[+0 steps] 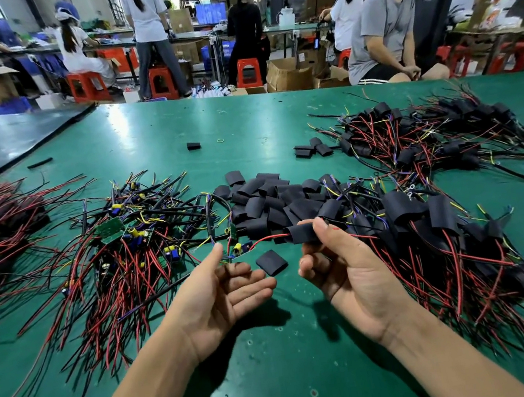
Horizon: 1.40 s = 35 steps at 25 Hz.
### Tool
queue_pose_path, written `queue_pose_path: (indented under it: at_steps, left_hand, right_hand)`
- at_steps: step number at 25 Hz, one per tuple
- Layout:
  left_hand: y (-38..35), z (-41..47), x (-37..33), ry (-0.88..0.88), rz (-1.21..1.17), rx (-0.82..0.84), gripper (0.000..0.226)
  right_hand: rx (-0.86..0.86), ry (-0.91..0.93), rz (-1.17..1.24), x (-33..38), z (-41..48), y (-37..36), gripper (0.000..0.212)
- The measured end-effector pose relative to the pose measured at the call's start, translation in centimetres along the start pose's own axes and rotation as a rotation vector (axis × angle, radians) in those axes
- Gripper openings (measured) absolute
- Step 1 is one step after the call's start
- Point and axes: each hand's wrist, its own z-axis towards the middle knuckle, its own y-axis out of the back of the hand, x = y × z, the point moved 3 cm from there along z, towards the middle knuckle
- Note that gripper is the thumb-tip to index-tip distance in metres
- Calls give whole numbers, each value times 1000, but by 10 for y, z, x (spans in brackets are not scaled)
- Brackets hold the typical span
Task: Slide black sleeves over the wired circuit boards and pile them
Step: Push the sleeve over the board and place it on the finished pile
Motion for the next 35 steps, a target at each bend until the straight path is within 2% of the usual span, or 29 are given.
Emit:
queue_pose_path:
  at_steps: [4,7,10,15,18,21,24,27,31,35]
  left_hand:
    - [4,0,-2,-9,67,-51,40]
    - [10,-1,-7,3,113,-90,38]
    - [14,-2,-11,-7,122,-88,33]
    - [4,-5,-12,-102,43,10,19]
    - [0,-8,-13,-177,13,69,22]
    - [-3,-12,-13,-233,11,127,13]
    - [-7,-15,-11,-271,48,183,19]
    - [-11,-17,-7,-277,64,234,25]
    - [-15,-20,-4,-275,51,230,27]
    - [-18,-23,-7,-268,-58,260,16]
  right_hand:
    - [-38,4,53,2,1,0,8]
    - [-71,10,140,7,3,1,4]
    - [-101,-3,220,12,4,5,22]
    - [-118,-5,229,15,6,9,23]
    - [-119,51,139,17,6,10,11]
    - [-137,99,74,16,5,9,8]
    - [-149,105,89,16,5,8,8]
    - [-121,103,124,17,4,5,10]
    - [12,116,171,15,1,0,25]
    - [-38,147,178,16,2,1,10]
